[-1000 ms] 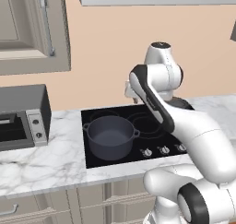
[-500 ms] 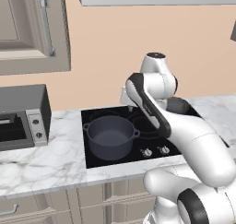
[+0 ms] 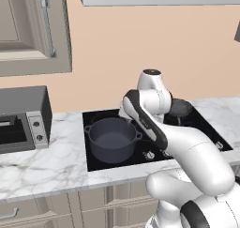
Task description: Move the pot and pan from the stove into the sink.
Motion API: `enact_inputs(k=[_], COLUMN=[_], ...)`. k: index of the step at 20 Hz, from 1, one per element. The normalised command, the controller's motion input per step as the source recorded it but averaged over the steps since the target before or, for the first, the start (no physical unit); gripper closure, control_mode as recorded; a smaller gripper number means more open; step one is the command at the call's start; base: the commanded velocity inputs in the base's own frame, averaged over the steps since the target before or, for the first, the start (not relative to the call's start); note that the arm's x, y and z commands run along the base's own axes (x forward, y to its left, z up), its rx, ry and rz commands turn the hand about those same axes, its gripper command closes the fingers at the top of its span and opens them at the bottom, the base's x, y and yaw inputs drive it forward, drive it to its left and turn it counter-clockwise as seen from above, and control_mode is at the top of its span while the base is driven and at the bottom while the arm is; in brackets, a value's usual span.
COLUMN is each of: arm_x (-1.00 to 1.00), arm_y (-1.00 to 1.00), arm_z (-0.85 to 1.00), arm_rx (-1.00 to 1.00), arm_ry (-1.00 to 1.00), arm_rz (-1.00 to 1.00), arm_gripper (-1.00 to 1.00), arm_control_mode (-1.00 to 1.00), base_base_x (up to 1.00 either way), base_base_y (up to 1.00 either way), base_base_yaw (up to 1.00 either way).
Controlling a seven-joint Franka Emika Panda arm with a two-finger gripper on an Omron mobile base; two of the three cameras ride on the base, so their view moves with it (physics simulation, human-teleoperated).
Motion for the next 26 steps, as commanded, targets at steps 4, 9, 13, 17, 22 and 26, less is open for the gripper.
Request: enact_inputs(k=[4, 9, 13, 17, 22, 26], arm_x=[0.0, 0.07, 0.29, 0.32, 0.04, 0.03], arm_y=[0.28, 0.27, 0.21, 0.11, -0.03, 0.0], arm_z=[-0.49, -0.42, -0.35, -0.3, -0.24, -0.21], arm_rx=[0.0, 0.0, 0.0, 0.0, 0.0, 0.0], arm_ry=[0.0, 0.0, 0.0, 0.0, 0.01, 0.0], arm_rz=[-0.11, -0.11, -0.11, -0.11, -0.02, 0.0], arm_gripper=[-1.0, -1.0, -1.0, -1.0, -1.0, -1.0], arm_control_mode=[-1.0, -1.0, -1.0, -1.0, -1.0, -1.0], base_base_x=[0.0, 0.0, 0.0, 0.0, 0.0, 0.0], base_base_y=[0.0, 0.0, 0.0, 0.0, 0.0, 0.0], base_base_yaw=[0.0, 0.0, 0.0, 0.0, 0.0, 0.0])
